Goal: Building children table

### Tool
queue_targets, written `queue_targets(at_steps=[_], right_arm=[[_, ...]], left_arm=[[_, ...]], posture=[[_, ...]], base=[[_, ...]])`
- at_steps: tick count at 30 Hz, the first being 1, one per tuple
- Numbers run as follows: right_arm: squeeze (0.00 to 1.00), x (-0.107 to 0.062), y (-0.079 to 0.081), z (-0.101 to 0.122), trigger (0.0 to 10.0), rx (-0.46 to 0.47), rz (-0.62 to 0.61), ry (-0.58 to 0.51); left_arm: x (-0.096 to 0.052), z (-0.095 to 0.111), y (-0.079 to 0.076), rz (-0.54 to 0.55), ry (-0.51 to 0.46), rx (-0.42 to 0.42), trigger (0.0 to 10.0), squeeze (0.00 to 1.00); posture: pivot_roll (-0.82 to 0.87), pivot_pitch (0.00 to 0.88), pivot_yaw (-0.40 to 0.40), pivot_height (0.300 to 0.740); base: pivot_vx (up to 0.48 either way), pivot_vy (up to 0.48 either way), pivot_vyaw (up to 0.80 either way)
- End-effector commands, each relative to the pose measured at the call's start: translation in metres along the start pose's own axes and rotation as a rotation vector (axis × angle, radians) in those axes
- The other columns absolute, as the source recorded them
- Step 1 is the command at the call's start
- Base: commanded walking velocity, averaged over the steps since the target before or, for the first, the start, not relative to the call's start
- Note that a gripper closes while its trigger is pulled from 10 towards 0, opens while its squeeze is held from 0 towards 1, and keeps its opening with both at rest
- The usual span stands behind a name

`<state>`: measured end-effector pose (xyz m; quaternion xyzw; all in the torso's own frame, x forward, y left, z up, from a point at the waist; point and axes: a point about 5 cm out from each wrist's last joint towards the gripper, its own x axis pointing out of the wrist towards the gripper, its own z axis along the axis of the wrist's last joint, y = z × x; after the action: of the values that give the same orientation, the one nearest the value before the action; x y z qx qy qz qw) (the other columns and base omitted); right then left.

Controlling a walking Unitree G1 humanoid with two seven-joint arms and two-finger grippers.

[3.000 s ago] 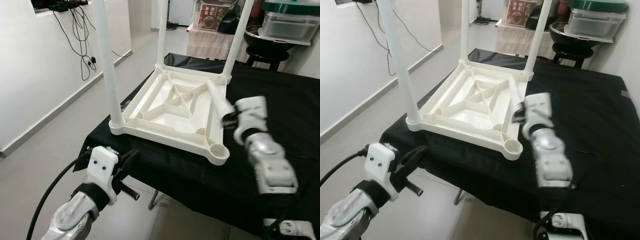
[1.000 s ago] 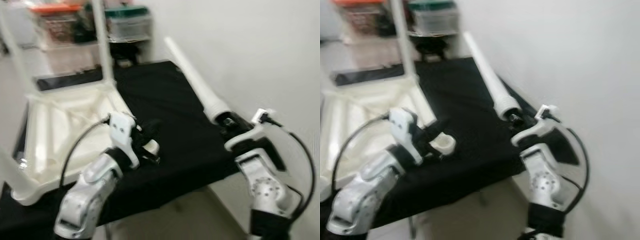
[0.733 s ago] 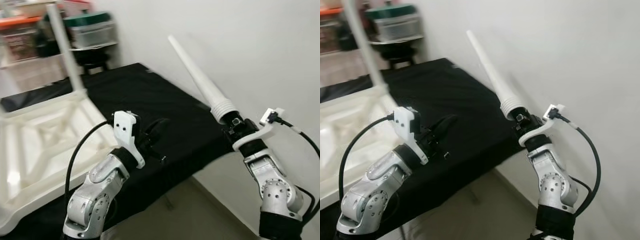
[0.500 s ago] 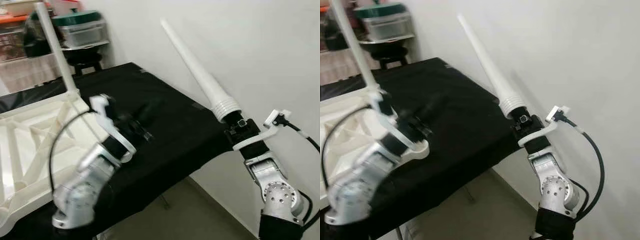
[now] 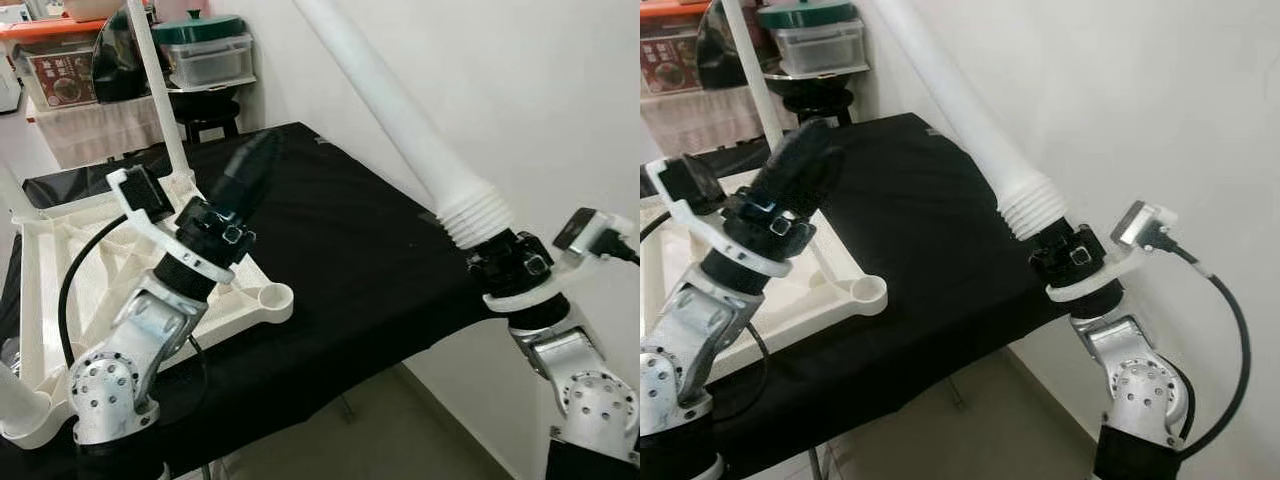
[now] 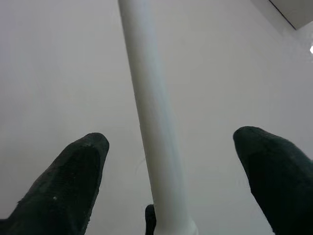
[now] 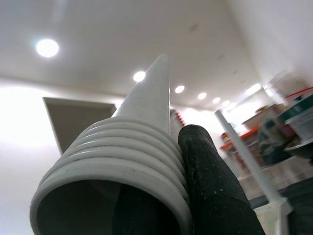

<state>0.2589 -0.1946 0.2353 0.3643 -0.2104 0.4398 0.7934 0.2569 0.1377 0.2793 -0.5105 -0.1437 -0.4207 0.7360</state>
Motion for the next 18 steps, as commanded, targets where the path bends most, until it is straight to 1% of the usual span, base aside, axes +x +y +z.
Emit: queue_targets(at_steps=[1, 2, 4, 5, 6, 7, 8, 9, 10, 11, 13, 14, 15, 16, 18], right_arm=[[0.0, 0.002, 0.007, 0.002, 10.0, -0.003, 0.063, 0.01], [0.0, 0.0, 0.01, 0.002, 10.0, -0.005, 0.082, 0.027], [0.0, -0.007, 0.014, 0.001, 10.0, -0.028, 0.123, 0.107], [0.0, -0.007, 0.014, 0.001, 10.0, -0.028, 0.123, 0.107], [0.0, -0.009, 0.015, 0.0, 10.0, -0.037, 0.137, 0.143], [0.0, -0.009, 0.015, 0.0, 10.0, -0.037, 0.137, 0.143], [0.0, -0.011, 0.017, -0.001, 10.0, -0.036, 0.152, 0.165], [0.0, -0.013, 0.02, -0.002, 10.0, -0.024, 0.184, 0.187], [0.0, -0.016, 0.025, -0.004, 10.0, -0.013, 0.224, 0.228], [0.0, -0.016, 0.025, -0.004, 10.0, -0.013, 0.224, 0.228], [0.0, -0.019, 0.029, -0.006, 10.0, 0.003, 0.263, 0.278], [0.0, -0.019, 0.029, -0.006, 10.0, 0.003, 0.263, 0.278], [0.0, -0.02, 0.029, -0.009, 10.0, 0.0, 0.266, 0.31], [0.0, -0.02, 0.029, -0.009, 10.0, 0.0, 0.266, 0.31], [0.0, -0.02, 0.027, -0.012, 10.0, -0.008, 0.268, 0.345]], left_arm=[[0.001, 0.003, -0.005, -0.022, 0.008, -0.009, 10.0, 1.0], [0.0, 0.004, -0.007, -0.031, 0.011, -0.017, 10.0, 1.0], [-0.002, 0.007, -0.015, -0.082, 0.027, -0.046, 10.0, 1.0], [-0.002, 0.007, -0.015, -0.082, 0.027, -0.046, 10.0, 1.0], [-0.003, 0.007, -0.02, -0.124, 0.042, -0.061, 10.0, 1.0], [-0.003, 0.007, -0.02, -0.124, 0.042, -0.061, 10.0, 1.0], [-0.003, 0.007, -0.025, -0.171, 0.057, -0.076, 10.0, 0.46], [-0.004, 0.008, -0.03, -0.218, 0.063, -0.105, 10.0, 0.0], [-0.006, 0.009, -0.034, -0.253, 0.07, -0.124, 10.0, 0.0], [-0.006, 0.009, -0.034, -0.253, 0.07, -0.124, 10.0, 0.0], [-0.008, 0.012, -0.038, -0.277, 0.074, -0.144, 10.0, 0.0], [-0.008, 0.012, -0.038, -0.277, 0.074, -0.144, 10.0, 0.0], [-0.008, 0.013, -0.04, -0.279, 0.074, -0.144, 10.0, 0.0], [-0.008, 0.013, -0.04, -0.279, 0.074, -0.144, 10.0, 0.0], [-0.008, 0.014, -0.042, -0.284, 0.076, -0.152, 10.0, 0.0]], posture=[[-0.05, 0.0, 0.009, 0.74], [-0.05, 0.0, 0.009, 0.74], [-0.05, 0.0, 0.011, 0.74], [-0.05, 0.0, 0.011, 0.74], [-0.05, 0.0, 0.011, 0.74], [-0.05, 0.0, 0.011, 0.74], [-0.05, 0.0, 0.012, 0.74], [-0.05, 0.0, 0.014, 0.74], [-0.05, 0.0, 0.016, 0.74], [-0.05, 0.0, 0.016, 0.74], [-0.05, 0.0, 0.012, 0.74], [-0.05, 0.0, 0.012, 0.74], [-0.05, 0.0, 0.013, 0.74], [-0.05, 0.0, 0.013, 0.74], [-0.05, 0.0, 0.013, 0.74]], base=[[0.0, 0.0, 0.0], [0.0, 0.0, 0.0], [0.0, 0.0, 0.0], [0.0, 0.0, 0.0], [0.0, 0.0, 0.0], [0.0, 0.0, 0.0], [0.0, 0.0, 0.0], [0.0, 0.0, 0.0], [0.0, 0.0, 0.0], [0.0, 0.0, 0.0], [0.0, 0.0, 0.0], [0.0, 0.0, 0.0], [0.0, 0.0, 0.0], [0.0, 0.0, 0.0], [0.0, 0.0, 0.0]])
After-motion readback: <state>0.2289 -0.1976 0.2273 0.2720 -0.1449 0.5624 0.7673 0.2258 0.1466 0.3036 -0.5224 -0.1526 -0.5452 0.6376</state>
